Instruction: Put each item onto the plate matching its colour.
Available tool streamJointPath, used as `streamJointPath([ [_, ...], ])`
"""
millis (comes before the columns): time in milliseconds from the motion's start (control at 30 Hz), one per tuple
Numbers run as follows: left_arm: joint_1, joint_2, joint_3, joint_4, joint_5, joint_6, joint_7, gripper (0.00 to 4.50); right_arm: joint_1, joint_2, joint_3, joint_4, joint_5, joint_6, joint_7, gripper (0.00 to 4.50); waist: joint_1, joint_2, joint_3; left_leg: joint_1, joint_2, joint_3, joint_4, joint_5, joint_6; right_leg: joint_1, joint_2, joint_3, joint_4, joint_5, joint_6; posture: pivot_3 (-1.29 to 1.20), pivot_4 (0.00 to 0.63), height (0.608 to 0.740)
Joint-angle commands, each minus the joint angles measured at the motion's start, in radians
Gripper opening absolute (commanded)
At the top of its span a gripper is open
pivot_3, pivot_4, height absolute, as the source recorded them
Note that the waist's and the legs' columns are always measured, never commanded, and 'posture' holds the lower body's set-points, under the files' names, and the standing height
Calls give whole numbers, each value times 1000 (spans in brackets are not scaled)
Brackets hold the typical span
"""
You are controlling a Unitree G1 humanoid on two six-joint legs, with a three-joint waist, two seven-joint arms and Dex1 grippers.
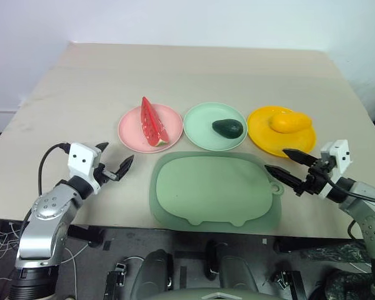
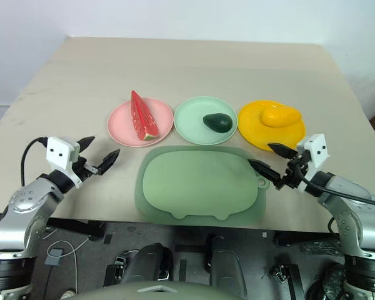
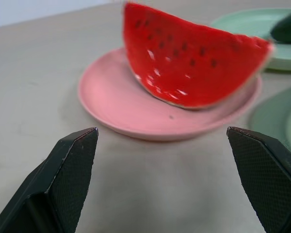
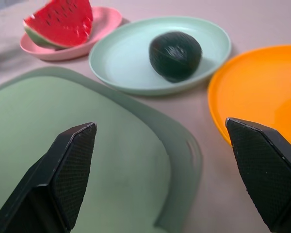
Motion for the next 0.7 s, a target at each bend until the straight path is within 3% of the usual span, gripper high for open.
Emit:
streamJointPath([
  [33,29,6,54,-75,0,21,32,4455,-19,14,23,6,-11,-25,-15,4500,-1,0,0,0,0,0,0,0,0,0,0,0,0,0,0,0,150,740],
  [300,29,-13,31,-141,4,71,74,4455,-118,4,54,113,-30,-35,-1,4500,2,0,0,0,0,0,0,0,0,0,-1,0,0,0,0,0,150,740],
  [700,45,-17,37,-186,15,84,83,4455,-152,34,87,163,-58,-60,-13,4500,1,0,0,0,0,0,0,0,0,0,0,0,0,0,0,0,150,740],
])
